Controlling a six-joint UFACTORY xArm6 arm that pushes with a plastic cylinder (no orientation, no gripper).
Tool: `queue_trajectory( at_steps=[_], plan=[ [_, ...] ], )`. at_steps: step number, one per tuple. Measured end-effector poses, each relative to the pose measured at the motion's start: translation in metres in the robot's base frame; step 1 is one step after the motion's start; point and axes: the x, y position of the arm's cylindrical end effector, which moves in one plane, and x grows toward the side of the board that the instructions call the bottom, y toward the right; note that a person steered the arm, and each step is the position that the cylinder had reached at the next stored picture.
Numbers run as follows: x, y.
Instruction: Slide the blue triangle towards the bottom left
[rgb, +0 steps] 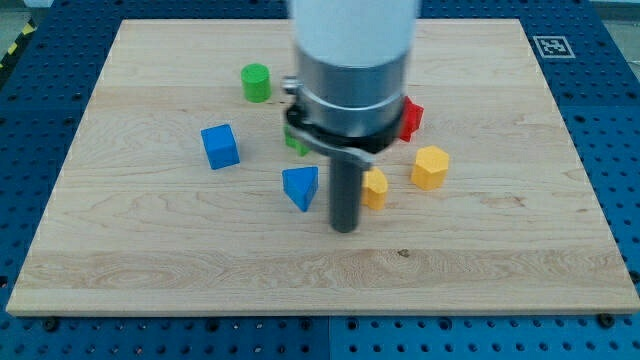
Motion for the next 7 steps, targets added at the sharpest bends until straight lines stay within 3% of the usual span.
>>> queue_trajectory(
  at_steps=[3, 7],
  plan=[
    [-0.031, -0.011],
    [-0.029, -0.091]
  ],
)
